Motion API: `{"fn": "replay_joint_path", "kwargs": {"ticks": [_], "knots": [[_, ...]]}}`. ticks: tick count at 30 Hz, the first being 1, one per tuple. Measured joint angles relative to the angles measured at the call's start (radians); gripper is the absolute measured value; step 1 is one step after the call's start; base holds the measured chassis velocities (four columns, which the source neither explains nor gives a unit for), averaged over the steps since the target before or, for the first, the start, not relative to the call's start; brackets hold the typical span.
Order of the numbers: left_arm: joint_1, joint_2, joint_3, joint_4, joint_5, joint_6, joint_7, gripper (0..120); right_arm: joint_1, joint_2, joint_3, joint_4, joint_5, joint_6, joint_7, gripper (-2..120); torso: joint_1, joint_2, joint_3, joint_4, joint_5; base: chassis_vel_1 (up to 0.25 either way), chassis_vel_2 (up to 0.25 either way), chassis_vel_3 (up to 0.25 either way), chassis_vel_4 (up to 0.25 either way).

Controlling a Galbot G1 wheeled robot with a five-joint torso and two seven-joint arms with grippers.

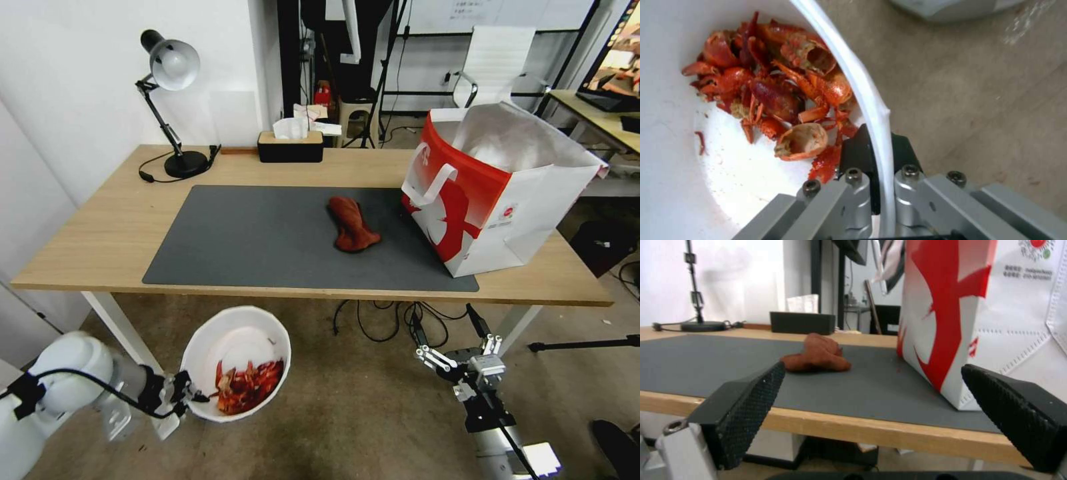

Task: Sweep shrimp from table into container with towel, then put container into takeout bag.

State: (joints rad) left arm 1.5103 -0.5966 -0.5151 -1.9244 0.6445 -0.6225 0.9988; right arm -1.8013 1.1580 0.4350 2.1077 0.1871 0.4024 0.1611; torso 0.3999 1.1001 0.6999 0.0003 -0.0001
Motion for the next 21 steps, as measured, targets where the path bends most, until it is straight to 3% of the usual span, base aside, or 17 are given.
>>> {"fn": "replay_joint_path", "kwargs": {"ticks": [3,8,10,11,13,14,18,19,21], "knots": [[0.054,-0.024,-0.043,0.005,0.002,-0.006,-0.014,0,0.009,0.003,-0.006,-0.012,0.008,-0.019,0.017,100,0.000,0.000,0.000,0.0001,0.0001,0.000,0.000,0.000,0.000],[0.070,-0.053,-0.097,0.009,-0.029,0.002,-0.026,0,0.007,0.005,-0.017,-0.034,0.021,-0.021,0.024,100,0.000,0.000,0.000,-0.0008,-0.0002,0.000,0.000,0.000,0.000],[0.129,-0.052,-0.181,-0.012,-0.074,0.006,-0.027,0,0.004,0.007,-0.028,-0.051,0.022,-0.015,0.024,100,0.000,0.000,0.000,-0.0007,0.0003,0.000,0.000,0.000,0.000],[0.129,-0.052,-0.181,-0.012,-0.074,0.006,-0.027,0,0.004,0.007,-0.028,-0.051,0.022,-0.015,0.024,100,0.000,0.000,0.000,-0.0007,0.0003,0.000,0.000,0.000,0.000],[0.213,-0.036,-0.280,-0.034,-0.107,0.004,-0.025,0,0.007,0.009,-0.040,-0.059,0.019,-0.013,0.024,100,0.000,0.000,0.000,-0.0002,0.0002,0.000,0.000,0.000,0.000],[0.213,-0.036,-0.280,-0.034,-0.107,0.004,-0.025,0,0.007,0.009,-0.040,-0.059,0.019,-0.013,0.024,100,0.000,0.000,0.000,-0.0002,0.0002,0.000,0.000,0.000,0.000],[0.391,-0.018,-0.454,-0.073,-0.120,-0.039,-0.016,0,0.023,0.005,-0.068,-0.063,0.018,-0.018,0.023,100,0.000,0.000,0.000,-0.0002,0.0000,0.000,0.000,0.000,0.000],[0.391,-0.018,-0.454,-0.073,-0.120,-0.039,-0.016,0,0.023,0.005,-0.068,-0.063,0.018,-0.018,0.023,100,0.000,0.000,0.000,-0.0002,0.0000,0.000,0.000,0.000,0.000],[0.466,-0.019,-0.532,-0.085,-0.127,-0.063,-0.013,0,0.031,0.003,-0.089,-0.062,0.018,-0.029,0.023,100,0.000,0.000,0.000,0.0002,0.0000,0.000,0.000,0.000,0.000]]}}
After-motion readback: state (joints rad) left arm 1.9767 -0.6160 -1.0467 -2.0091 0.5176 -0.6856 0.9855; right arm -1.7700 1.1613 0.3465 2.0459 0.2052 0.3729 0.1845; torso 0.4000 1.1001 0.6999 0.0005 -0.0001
